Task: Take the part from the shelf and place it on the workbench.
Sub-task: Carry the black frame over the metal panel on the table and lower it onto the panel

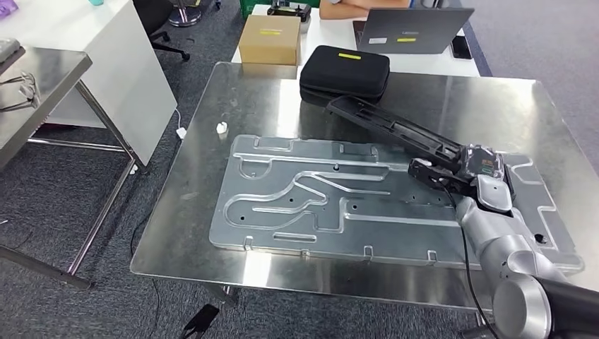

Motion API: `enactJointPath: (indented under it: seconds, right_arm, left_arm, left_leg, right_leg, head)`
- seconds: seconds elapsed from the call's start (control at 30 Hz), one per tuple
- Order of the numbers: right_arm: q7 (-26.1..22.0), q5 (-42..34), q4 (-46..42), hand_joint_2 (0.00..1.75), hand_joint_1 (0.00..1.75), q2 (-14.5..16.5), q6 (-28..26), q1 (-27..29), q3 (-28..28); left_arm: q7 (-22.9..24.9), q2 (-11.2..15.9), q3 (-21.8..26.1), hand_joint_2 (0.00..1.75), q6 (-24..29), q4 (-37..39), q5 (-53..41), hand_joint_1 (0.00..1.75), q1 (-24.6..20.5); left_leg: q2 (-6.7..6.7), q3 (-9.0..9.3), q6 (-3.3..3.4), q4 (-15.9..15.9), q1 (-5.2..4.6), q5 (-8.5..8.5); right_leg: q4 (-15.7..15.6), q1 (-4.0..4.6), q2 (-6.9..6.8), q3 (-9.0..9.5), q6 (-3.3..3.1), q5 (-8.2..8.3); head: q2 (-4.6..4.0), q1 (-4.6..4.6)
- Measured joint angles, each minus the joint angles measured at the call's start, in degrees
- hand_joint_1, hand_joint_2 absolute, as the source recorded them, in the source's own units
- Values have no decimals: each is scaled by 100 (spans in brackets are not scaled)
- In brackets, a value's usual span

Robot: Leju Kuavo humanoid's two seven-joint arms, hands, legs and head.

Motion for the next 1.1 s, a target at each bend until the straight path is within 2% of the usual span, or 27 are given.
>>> enactJointPath:
  seconds: [0.07, 0.1, 0.13, 0.2, 0.23, 0.27, 0.3, 0.33, 0.4, 0.43, 0.47, 0.5, 0.57, 0.6, 0.67, 0.73, 0.77, 0.8, 0.83, 0.9, 0.93, 0.97, 1.07, 1.1]
  right_arm:
    - [-3, 3, 0, 175, 175, -1, 2, 33, -23]
    - [-7, 8, 0, 175, 175, -1, 3, 49, -34]
    - [-11, 13, 1, 175, 175, -1, 4, 66, -47]
    - [-14, 32, 1, 175, 175, -1, 5, 104, -70]
    - [-14, 43, 1, 175, 175, -1, 4, 127, -75]
    - [-13, 54, 1, 175, 175, 0, 3, 148, -78]
    - [-13, 62, 1, 175, 175, 1, 1, 159, -80]
    - [-11, 68, 0, 175, 175, 2, 0, 159, -83]
    - [-5, 71, -2, 175, 175, 7, 0, 140, -87]
    - [-2, 71, -4, 175, 175, 11, 0, 131, -88]
    - [-1, 71, -5, 175, 175, 17, -1, 125, -88]
    - [-4, 71, -7, 175, 175, 27, -3, 122, -88]
    - [-9, 71, -9, 175, 175, 51, -10, 124, -88]
    - [-11, 70, -10, 175, 175, 68, -15, 124, -88]
    - [-9, 69, -10, 175, 175, 96, -32, 135, -88]
    - [-3, 69, -9, 175, 175, 112, -49, 165, -88]
    - [0, 69, -9, 175, 175, 117, -57, 184, -88]
    - [2, 69, -8, 175, 175, 121, -65, 199, -89]
    - [2, 69, -8, 175, 175, 125, -73, 209, -89]
    - [4, 69, -11, 175, 175, 128, -90, 215, -93]
    - [8, 69, -13, 175, 175, 125, -97, 213, -98]
    - [12, 70, -15, 175, 175, 121, -103, 211, -103]
    - [16, 71, -17, 175, 175, 102, -107, 205, -110]
    - [12, 71, -17, 175, 175, 92, -102, 201, -110]
  left_arm:
    - [-13, 2, -23, 175, -9, 0, -16, 0, 6]
    - [-15, 1, -29, 175, -10, 0, -19, 0, 0]
    - [-14, -2, -31, 175, -10, 0, -19, 0, -8]
    - [-3, -5, -33, 175, -10, 0, -22, 0, -10]
    - [7, -5, -33, 175, -8, 0, -26, 0, -3]
    - [16, -5, -34, 175, -4, 0, -28, 0, 7]
    - [23, -6, -35, 175, 1, 0, -31, 0, 14]
    - [27, -8, -37, 175, 5, 0, -31, 0, 17]
    - [39, -10, -45, 175, 21, 0, -32, 0, 14]
    - [49, -10, -51, 175, 35, 0, -32, 0, 10]
    - [60, -9, -60, 175, 55, 0, -33, 0, 7]
    - [69, -9, -71, 175, 75, 0, -33, 0, 4]
    - [84, -7, -98, 175, 103, 0, -33, 0, 0]
    - [88, -5, -110, 175, 111, 0, -33, 0, -3]
    - [97, -2, -130, 175, 123, 0, -33, 0, -4]
    - [110, -3, -139, 175, 128, 0, -33, 0, 11]
    - [117, -3, -141, 175, 129, 0, -32, 0, 23]
    - [120, -1, -141, 175, 132, 0, -32, 0, 34]
    - [121, 2, -142, 175, 134, 0, -31, 0, 39]
    - [121, 7, -144, 175, 139, 0, -31, 0, 34]
    - [118, 7, -147, 175, 140, 0, -32, 0, 30]
    - [115, 7, -150, 175, 141, 0, -32, 0, 31]
    - [110, 13, -159, 175, 144, 0, -33, 0, 33]
    - [110, 13, -160, 175, 145, 0, -33, 0, 28]
  left_leg:
    - [12, 29, 76, -45, 25, 134]
    - [21, 45, 109, -72, 37, 175]
    - [31, 50, 137, -95, 49, 212]
    - [37, 14, 164, -86, 42, 237]
    - [37, -3, 167, -73, 40, 239]
    - [37, -14, 165, -58, 40, 237]
    - [36, -18, 158, -40, 42, 231]
    - [35, -19, 146, -16, 46, 219]
    - [31, -26, 103, 46, 43, 177]
    - [31, -36, 76, 71, 37, 158]
    - [31, -43, 49, 85, 31, 146]
    - [31, -44, 18, 86, 28, 142]
    - [32, -32, -42, 98, 34, 117]
    - [30, -58, -73, 175, 38, 53]
    - [26, -283, -129, 669, 58, -250]
    - [27, -637, -178, 1411, 83, -589]
    - [28, -745, -200, 1641, 100, -646]
    - [29, -747, -220, 1657, 118, -590]
    - [30, -637, -238, 1452, 137, -440]
    - [21, -242, -275, 679, 172, -104]
    - [8, -100, -260, 386, 178, -10]
    - [-4, -29, -232, 223, 177, 23]
    - [-7, -48, -73, 189, 154, 59]
    - [0, -49, -23, 173, 153, 86]
  right_leg:
    - [26, -2, -6, -12, 76, -26]
    - [141, -5, -14, -53, 102, -124]
    - [383, -9, -23, -148, 120, -295]
    - [1172, -22, -37, -452, 151, -743]
    - [1528, -27, -41, -585, 166, -894]
    - [1712, -33, -47, -633, 178, -945]
    - [1659, -41, -53, -565, 184, -883]
    - [1373, -50, -60, -383, 184, -735]
    - [602, -49, -76, 61, 165, -464]
    - [337, -38, -78, 204, 146, -412]
    - [211, -21, -76, 269, 126, -414]
    - [177, 1, -72, 283, 102, -441]
    - [132, -21, -73, 313, 39, -421]
    - [101, -36, -83, 334, 0, -407]
    - [59, -59, -115, 349, -58, -383]
    - [60, -61, -138, 321, -75, -372]
    - [65, -66, -143, 307, -69, -366]
    - [76, -77, -144, 294, -58, -360]
    - [92, -94, -143, 282, -40, -357]
    - [152, -118, -136, 252, 30, -365]
    - [182, -113, -128, 232, 78, -369]
    - [199, -103, -119, 216, 128, -365]
    - [154, -110, -89, 202, 253, -313]
    - [197, -121, -86, 177, 277, -353]
  head:
    - [0, 3]
    - [0, 7]
    - [0, 10]
    - [0, 15]
    - [0, 14]
    - [0, 14]
    - [0, 14]
    - [0, 14]
    - [0, 13]
    - [0, 12]
    - [0, 11]
    - [0, 10]
    - [0, 10]
    - [0, 9]
    - [0, 6]
    - [0, 4]
    - [0, 4]
    - [0, 4]
    - [0, 3]
    - [0, 3]
    - [0, 9]
    - [0, 15]
    - [0, 26]
    - [0, 26]
